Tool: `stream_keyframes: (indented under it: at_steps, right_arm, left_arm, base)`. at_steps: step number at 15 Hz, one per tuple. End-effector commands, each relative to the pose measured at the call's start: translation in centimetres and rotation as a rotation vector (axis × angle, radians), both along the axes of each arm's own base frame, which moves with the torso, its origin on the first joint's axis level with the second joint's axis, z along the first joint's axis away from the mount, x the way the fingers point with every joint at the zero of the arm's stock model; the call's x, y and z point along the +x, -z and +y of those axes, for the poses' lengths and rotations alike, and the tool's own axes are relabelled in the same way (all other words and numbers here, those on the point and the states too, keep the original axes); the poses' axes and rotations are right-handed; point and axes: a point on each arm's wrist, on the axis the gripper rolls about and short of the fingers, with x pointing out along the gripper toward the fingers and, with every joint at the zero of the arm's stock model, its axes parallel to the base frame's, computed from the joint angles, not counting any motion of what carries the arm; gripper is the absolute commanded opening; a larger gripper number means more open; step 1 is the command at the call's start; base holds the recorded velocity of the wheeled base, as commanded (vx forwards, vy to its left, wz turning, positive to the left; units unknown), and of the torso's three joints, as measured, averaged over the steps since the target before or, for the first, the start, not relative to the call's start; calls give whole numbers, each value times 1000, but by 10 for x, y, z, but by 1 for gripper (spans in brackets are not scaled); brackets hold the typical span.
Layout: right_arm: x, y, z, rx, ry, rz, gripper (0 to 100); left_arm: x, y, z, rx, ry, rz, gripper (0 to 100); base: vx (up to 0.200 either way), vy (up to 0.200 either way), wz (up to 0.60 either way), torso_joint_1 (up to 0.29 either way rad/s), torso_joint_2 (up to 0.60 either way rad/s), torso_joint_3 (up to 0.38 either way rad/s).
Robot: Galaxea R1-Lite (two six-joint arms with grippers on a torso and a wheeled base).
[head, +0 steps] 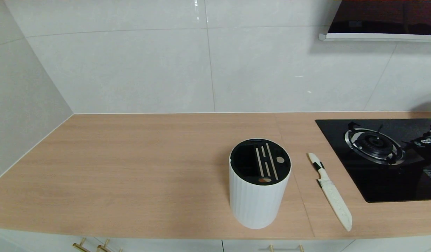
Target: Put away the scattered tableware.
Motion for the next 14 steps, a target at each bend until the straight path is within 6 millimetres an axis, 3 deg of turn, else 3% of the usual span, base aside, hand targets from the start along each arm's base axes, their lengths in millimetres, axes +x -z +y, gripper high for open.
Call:
stream_keyframes:
  at_steps: [1, 13, 14]
  right_arm:
    - [0, 0, 0, -1, 0, 1, 100]
    - [0, 0, 0, -4, 0, 1, 100]
    - [-1, -7, 0, 1, -5, -34, 100]
  left_arm:
    - [0, 0, 0, 0, 0, 0, 100]
    - [0, 0, 0, 0, 0, 0, 100]
    - [0, 0, 0, 0, 0, 0, 100]
  base:
    - [0, 0, 0, 188, -388, -198]
    - [0, 0, 0, 21, -40, -21]
    - [0, 0, 0, 0, 0, 0]
